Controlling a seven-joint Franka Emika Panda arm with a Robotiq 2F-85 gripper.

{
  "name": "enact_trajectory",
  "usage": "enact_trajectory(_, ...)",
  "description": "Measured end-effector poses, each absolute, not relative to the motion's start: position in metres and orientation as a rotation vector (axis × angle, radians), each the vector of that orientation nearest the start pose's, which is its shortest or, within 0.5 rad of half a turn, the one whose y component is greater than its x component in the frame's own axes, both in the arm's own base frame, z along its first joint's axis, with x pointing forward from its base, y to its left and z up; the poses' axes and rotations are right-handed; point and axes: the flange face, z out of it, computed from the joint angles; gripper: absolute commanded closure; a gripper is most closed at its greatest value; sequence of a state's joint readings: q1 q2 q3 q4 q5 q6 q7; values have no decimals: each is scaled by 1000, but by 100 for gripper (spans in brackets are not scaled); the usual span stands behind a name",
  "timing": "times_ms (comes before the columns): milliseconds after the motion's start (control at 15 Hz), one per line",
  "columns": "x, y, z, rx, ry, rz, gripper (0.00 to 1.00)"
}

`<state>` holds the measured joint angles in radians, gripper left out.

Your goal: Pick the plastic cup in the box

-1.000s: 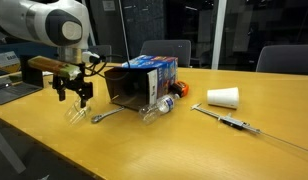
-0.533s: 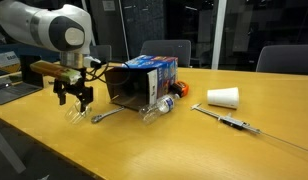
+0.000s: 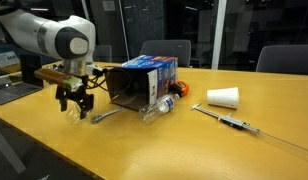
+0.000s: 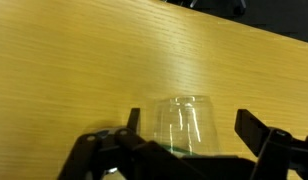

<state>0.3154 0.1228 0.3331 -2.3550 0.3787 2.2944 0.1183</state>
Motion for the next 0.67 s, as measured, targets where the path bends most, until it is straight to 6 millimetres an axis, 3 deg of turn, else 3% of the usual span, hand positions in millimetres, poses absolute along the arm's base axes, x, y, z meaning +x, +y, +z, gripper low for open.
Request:
enact_trajectory(267,390,306,260,-2875,-357,411,64)
enact_trajectory(467,398,299,262,-2886,-325,399,71)
enact_trajectory(667,421,265,269,-2963,-223,339,78)
